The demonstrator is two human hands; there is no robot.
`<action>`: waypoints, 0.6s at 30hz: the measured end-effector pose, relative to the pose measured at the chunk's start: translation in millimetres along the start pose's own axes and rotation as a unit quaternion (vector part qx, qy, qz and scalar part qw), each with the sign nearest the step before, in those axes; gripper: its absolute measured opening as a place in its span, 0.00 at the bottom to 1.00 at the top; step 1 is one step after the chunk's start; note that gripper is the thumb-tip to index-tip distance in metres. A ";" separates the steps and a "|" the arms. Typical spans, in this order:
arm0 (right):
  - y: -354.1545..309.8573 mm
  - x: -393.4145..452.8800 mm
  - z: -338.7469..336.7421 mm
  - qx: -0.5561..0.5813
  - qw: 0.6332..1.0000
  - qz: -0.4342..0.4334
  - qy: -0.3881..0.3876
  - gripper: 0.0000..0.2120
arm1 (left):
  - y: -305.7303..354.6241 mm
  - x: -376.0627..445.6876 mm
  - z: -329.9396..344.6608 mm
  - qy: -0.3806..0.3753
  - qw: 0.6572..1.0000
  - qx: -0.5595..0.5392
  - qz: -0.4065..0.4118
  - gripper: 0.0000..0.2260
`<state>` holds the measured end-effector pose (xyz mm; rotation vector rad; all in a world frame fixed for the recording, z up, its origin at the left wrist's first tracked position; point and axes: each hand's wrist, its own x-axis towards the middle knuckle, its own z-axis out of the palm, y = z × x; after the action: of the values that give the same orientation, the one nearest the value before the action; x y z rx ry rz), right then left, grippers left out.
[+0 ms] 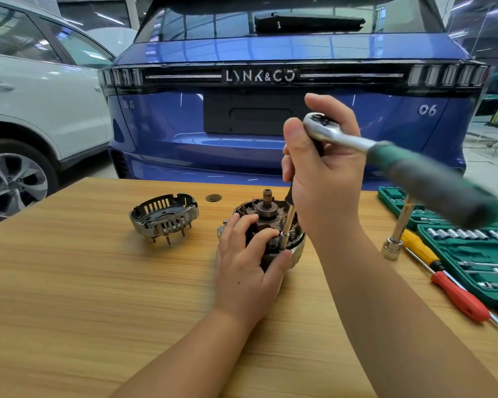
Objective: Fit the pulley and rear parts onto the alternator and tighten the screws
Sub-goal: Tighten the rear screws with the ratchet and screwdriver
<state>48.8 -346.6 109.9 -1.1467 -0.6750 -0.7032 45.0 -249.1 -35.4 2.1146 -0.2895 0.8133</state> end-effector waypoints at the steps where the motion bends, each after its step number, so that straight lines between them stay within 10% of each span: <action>1: -0.1 -1.4 0.7 -0.013 1.000 -0.019 -0.003 0.12 | 0.2 0.0 -0.2 0.001 1.000 -0.001 -0.001 0.22; 11: -3.2 11.3 -6.7 0.197 0.958 0.139 -0.156 0.26 | 0.4 0.4 -2.2 -0.014 1.000 0.008 0.000 0.22; 18: -6.9 3.6 -1.0 0.036 0.989 0.144 -0.009 0.16 | 1.2 -1.0 -1.6 -0.010 1.000 0.019 -0.003 0.23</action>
<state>45.7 -349.8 116.3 -1.1553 -0.5306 -0.4209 43.0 -248.7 -34.6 2.1599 -0.2811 0.8005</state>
